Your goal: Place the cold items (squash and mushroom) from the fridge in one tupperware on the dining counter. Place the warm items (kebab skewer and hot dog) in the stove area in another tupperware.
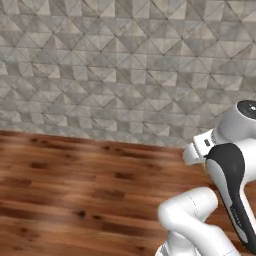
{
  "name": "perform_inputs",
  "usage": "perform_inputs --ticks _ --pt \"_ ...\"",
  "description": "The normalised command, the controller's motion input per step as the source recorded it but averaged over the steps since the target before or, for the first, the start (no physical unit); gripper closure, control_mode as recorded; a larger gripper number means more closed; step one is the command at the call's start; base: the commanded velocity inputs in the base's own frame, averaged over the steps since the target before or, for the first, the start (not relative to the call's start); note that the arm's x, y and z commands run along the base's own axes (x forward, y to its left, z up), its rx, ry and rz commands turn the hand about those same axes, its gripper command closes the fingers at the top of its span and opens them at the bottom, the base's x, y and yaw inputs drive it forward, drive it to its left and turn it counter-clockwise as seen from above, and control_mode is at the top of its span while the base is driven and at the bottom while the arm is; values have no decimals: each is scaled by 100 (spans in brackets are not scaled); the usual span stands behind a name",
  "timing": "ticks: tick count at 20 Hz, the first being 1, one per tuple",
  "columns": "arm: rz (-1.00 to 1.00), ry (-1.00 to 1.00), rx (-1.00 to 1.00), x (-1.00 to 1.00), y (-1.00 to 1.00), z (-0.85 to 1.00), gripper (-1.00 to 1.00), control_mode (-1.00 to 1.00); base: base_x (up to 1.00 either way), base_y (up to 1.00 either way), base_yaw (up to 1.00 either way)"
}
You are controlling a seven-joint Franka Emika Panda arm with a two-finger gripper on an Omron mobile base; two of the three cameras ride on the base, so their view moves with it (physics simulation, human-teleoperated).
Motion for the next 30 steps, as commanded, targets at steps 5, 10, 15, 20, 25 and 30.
perform_inputs --ticks 5,10,15,20,25,30 --pt "0 0 0 0 0 0 100 100 100 18 58" --pt "0 0 0 0 0 0 100 100 100 13 64" --pt "0 0 0 0 0 0 100 100 100 15 60" --pt "0 0 0 0 0 0 100 100 100 10 59" --pt "0 0 0 0 0 0 100 100 100 0 54" --pt "0 0 0 0 0 0 100 100 100 -1 51"
